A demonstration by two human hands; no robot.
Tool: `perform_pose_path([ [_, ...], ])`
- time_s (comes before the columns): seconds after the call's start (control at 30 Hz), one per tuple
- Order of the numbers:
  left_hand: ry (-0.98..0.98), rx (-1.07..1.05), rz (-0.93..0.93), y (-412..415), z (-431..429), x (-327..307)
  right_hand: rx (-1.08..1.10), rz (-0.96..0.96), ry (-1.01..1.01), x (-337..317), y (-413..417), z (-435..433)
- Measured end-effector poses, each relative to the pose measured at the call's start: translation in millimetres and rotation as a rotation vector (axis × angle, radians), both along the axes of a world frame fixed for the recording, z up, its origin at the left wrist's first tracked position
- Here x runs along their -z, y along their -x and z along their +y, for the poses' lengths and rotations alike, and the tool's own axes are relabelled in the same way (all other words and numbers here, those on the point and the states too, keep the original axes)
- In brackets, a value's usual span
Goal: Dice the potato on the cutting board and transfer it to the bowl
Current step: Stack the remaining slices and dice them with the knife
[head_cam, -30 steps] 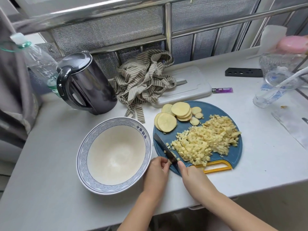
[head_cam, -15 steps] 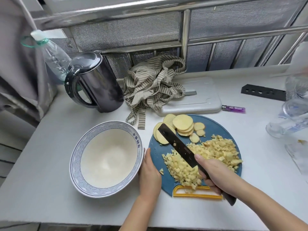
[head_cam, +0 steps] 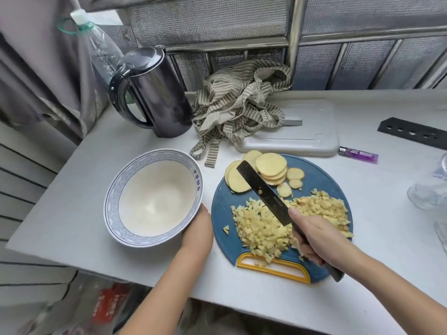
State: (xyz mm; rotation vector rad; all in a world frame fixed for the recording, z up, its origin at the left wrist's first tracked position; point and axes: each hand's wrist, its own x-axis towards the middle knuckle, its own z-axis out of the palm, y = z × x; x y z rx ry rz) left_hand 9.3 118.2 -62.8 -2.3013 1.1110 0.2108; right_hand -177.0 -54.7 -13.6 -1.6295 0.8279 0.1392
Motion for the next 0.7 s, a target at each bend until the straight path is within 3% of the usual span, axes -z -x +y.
perform_pose_path([
  [0.03,0.030,-0.183,-0.004,2.6,-11.4,-21.3,0.000,-0.014,-0.001,-0.6,1.0,0.3],
  [0.07,0.142,-0.211,0.108,2.2,-12.3,-20.5,0.001,-0.029,-0.004,-1.2,2.4,0.5],
  [0.17,0.755,-0.720,0.454,20.5,-15.3,-15.5,-0.009,-0.047,0.014,-3.6,9.5,0.9],
  [0.23,0.933,-0.645,0.543,36.7,-18.1,-22.1,-0.014,-0.045,0.029,-4.2,13.3,0.3],
  [0.33,0.909,-0.449,0.524,54.9,-15.9,-25.3,-0.014,-0.031,0.064,-6.2,17.7,-0.2],
  [0.43,0.870,-0.466,0.458,60.0,-12.0,-28.4,-0.009,-0.039,0.074,-8.1,21.8,-0.2],
  [0.57,0.587,-0.475,0.549,78.7,-13.7,-33.0,0.009,-0.061,0.073,-6.9,26.3,4.1],
  [0.7,0.391,-0.433,0.509,96.3,-24.3,-35.3,0.008,-0.078,0.082,-3.0,30.7,9.5],
])
